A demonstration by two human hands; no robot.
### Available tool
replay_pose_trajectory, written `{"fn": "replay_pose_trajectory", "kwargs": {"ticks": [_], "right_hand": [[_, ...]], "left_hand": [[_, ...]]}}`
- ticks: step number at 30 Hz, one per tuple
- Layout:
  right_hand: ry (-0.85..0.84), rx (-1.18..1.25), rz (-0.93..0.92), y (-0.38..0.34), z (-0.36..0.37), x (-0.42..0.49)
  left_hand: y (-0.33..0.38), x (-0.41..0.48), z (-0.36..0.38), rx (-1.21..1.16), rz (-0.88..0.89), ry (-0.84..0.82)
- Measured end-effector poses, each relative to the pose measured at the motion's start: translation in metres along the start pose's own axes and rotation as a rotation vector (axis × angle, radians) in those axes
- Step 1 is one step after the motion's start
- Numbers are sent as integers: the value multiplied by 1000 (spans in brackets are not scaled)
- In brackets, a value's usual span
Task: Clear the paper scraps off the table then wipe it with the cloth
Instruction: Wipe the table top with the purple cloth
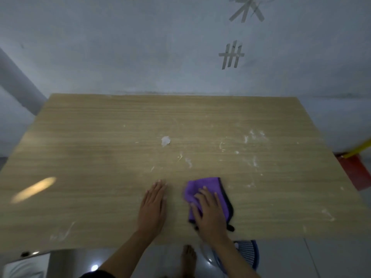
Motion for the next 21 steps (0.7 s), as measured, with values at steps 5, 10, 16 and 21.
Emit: {"fn": "replay_pose_trajectory", "kwargs": {"ticks": [5,10,16,21], "right_hand": [[96,-165,308,58,-37,7],[20,-26,330,-2,-33,11],[-104,12,-28,-77,15,-44],[-154,369,107,-69,13,-60]], "left_hand": [[-15,-33,-12,39,-38,27],[-13,-57,-20,4,-42,44],[15,-52,-34,-369,-245,103],[19,-28,-24,-564,-519,29]]}}
Point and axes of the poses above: each hand's wrist, its own x-axis towards the middle knuckle, its own z-axis out of the palm, y = z × x, the point moved 4 cm from there along x, towards the middle knuckle, and after that the axes turned 8 degrees about z, right-handed, at the moved point
